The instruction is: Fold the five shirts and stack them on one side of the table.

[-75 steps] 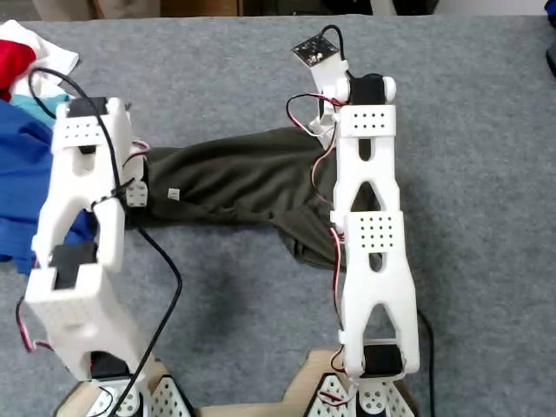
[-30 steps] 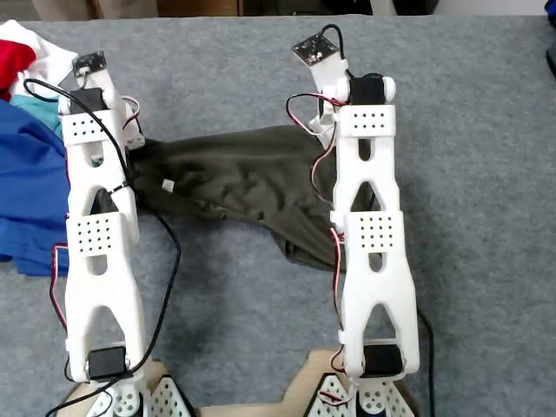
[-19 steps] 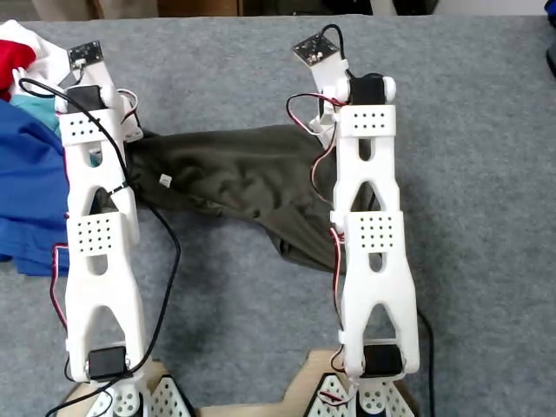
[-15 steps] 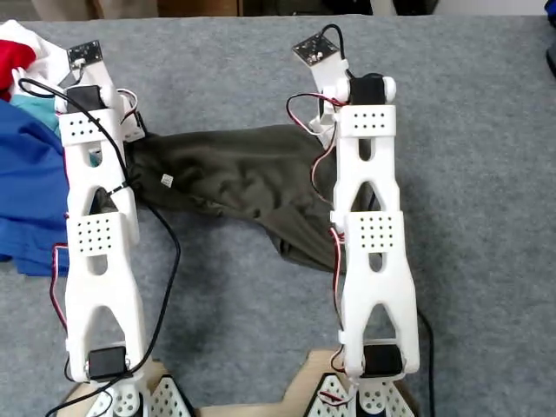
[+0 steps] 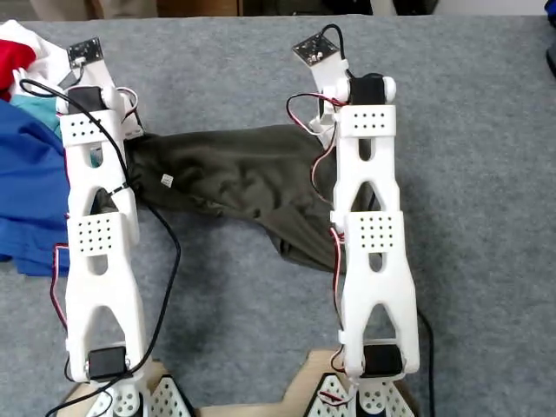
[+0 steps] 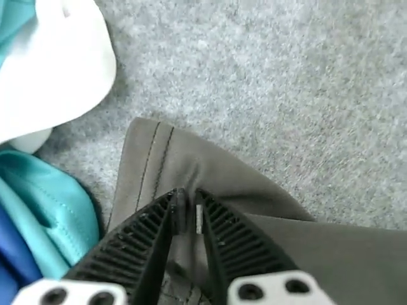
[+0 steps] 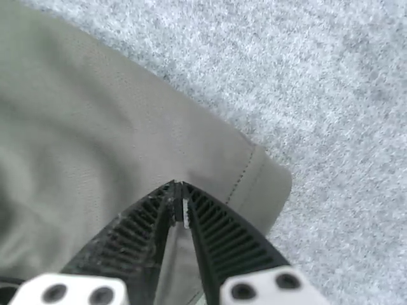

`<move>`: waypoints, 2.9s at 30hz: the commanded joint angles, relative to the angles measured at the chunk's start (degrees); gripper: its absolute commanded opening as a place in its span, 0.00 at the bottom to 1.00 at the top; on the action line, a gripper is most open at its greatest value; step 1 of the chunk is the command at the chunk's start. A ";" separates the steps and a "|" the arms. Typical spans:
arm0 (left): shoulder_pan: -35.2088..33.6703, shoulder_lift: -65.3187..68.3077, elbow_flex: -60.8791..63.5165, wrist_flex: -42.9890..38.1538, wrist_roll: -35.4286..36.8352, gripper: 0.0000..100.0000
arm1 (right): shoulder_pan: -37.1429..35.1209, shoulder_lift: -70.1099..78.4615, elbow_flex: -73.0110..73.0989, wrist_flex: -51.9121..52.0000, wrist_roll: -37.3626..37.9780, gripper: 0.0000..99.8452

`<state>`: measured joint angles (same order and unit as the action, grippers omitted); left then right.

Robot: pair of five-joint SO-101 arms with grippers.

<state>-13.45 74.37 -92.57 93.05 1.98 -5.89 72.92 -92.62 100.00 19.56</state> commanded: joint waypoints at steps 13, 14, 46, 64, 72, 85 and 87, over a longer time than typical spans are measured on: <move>0.79 -1.01 4.48 -8.18 0.53 0.02 | 0.13 -0.22 -0.40 -0.88 0.44 0.01; 0.79 -1.01 4.66 -8.70 0.53 0.02 | 0.13 -0.22 -0.40 -0.88 0.44 0.01; 5.01 -1.36 -2.64 3.78 -7.91 0.02 | -0.22 1.36 -0.75 -1.67 0.62 0.01; 1.93 -15.16 14.59 7.82 -4.22 0.18 | -0.22 1.36 -0.75 -1.67 0.70 0.01; 0.35 -33.98 37.63 7.82 -4.48 0.18 | -0.22 1.36 -0.75 -1.67 0.79 0.01; 1.32 -30.37 49.49 0.09 -0.44 0.18 | -0.22 1.36 -0.75 -1.67 0.79 0.01; 1.58 -29.14 47.56 0.00 1.05 0.18 | -0.22 1.36 -0.75 -1.67 0.79 0.01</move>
<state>-12.40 45.36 -41.32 94.29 0.75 -5.89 74.95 -92.62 99.30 19.91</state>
